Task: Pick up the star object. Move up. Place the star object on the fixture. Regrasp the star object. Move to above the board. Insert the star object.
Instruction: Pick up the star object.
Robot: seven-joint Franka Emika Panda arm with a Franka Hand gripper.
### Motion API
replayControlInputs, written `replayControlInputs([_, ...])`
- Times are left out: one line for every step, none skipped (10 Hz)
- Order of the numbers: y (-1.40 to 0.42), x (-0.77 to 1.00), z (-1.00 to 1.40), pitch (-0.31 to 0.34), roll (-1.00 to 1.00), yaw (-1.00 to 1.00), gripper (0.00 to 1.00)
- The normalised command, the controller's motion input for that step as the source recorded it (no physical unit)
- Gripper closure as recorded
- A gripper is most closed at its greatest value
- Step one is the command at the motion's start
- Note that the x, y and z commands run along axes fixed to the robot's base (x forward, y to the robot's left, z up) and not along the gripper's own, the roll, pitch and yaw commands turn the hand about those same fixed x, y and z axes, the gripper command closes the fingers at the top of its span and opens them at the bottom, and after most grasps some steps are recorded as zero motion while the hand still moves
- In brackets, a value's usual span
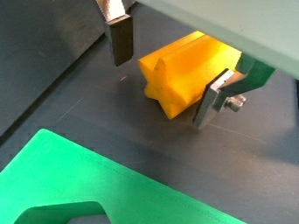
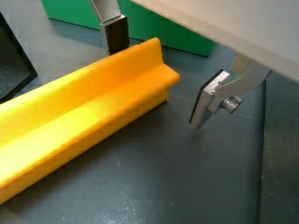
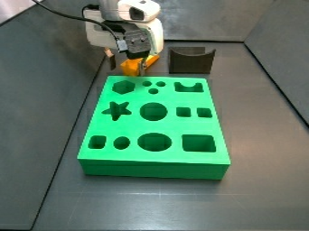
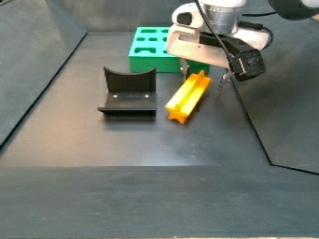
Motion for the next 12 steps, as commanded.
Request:
replayControlInputs([0.03, 0.09, -0.08, -0.001, -0.07, 0.0, 0.0])
replayControlInputs([0.04, 0.13, -0.09, 0.0, -0.07, 0.0, 0.0])
replayControlInputs([0.03, 0.11, -0.06, 0.0, -0.04, 0.0, 0.0])
replayControlInputs([0.03, 0.09, -0.06, 0.0, -0.03, 0.0, 0.0])
replayControlInputs([0.0, 0.03, 0.0, 0.0, 0.0, 0.0, 0.0])
replayControlInputs([0.0, 0.0, 0.0, 0.0, 0.0, 0.0, 1.0])
replayControlInputs([-0.04, 0.0, 0.0, 0.0, 0.0, 0.0, 1.0])
replayControlInputs([0.0, 0.0, 0.0, 0.0, 0.0, 0.0, 1.0])
replayControlInputs([0.0, 0.0, 0.0, 0.0, 0.0, 0.0, 1.0])
replayControlInputs([0.0, 0.0, 0.0, 0.0, 0.0, 0.0, 1.0])
replayControlInputs([0.0, 0.0, 0.0, 0.0, 0.0, 0.0, 1.0])
replayControlInputs([0.0, 0.0, 0.0, 0.0, 0.0, 0.0, 1.0])
